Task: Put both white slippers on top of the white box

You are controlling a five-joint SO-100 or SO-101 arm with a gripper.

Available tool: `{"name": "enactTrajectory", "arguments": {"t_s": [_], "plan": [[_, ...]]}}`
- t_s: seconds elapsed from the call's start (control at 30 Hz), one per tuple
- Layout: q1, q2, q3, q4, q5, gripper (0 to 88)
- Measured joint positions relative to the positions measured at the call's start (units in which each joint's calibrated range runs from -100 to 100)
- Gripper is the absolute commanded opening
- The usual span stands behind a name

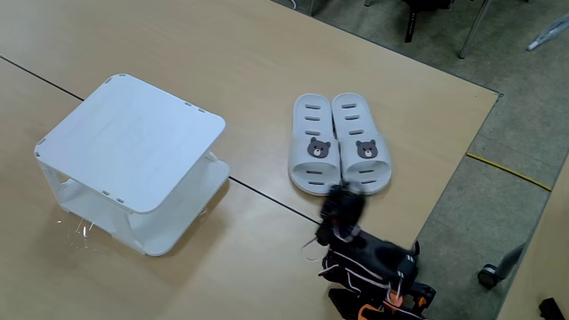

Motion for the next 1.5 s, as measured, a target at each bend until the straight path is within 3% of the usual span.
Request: {"name": "enactTrajectory", "arguments": {"t_s": [0.37, 0.87, 1.33, 1.5], "plan": [[-0.07, 67.88, -0.63, 0.69, 0.00, 0.8], [1.80, 100.37, -4.22, 0.77, 0.00, 0.8], [35.43, 110.27, -7.46, 0.77, 0.00, 1.4], [43.52, 110.27, -7.46, 0.77, 0.00, 1.5]]}}
